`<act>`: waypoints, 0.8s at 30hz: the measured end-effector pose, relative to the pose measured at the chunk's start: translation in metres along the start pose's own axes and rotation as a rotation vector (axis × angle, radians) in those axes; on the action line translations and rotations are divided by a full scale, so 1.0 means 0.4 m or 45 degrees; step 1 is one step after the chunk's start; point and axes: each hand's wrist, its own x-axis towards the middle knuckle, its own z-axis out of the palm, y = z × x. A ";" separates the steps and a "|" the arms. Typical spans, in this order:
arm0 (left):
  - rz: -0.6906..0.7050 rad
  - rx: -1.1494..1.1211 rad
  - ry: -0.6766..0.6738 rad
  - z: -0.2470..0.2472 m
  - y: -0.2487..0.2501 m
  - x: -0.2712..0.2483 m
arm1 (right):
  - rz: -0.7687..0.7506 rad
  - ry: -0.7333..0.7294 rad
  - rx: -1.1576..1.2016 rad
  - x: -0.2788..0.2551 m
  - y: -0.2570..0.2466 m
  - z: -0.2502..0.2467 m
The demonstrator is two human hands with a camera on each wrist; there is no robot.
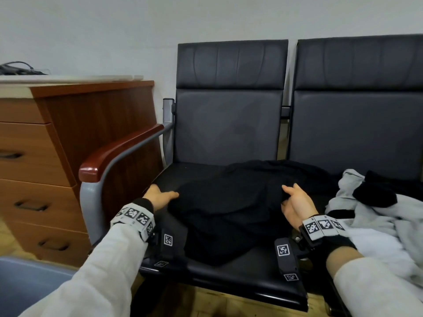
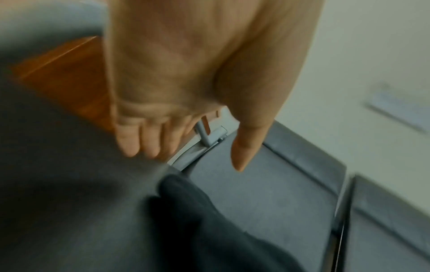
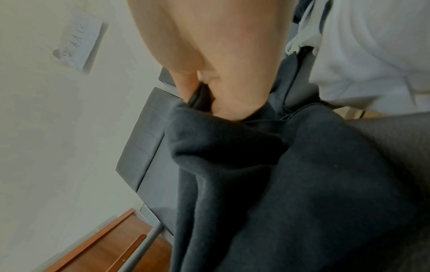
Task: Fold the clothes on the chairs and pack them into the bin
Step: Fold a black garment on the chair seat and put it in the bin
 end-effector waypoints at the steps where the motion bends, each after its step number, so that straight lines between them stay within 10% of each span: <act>1: -0.057 0.191 -0.056 0.010 -0.007 -0.002 | 0.012 -0.027 -0.046 0.001 0.001 -0.004; 8: 0.004 0.715 -0.178 0.101 -0.051 -0.001 | 0.071 0.026 -0.148 0.025 0.014 -0.021; 16: -0.023 -1.364 -0.129 0.001 0.063 -0.050 | -0.190 0.160 0.107 0.046 -0.040 -0.033; 24: -0.029 -1.199 -0.362 -0.048 0.055 -0.086 | -0.156 0.093 0.048 0.062 -0.025 -0.020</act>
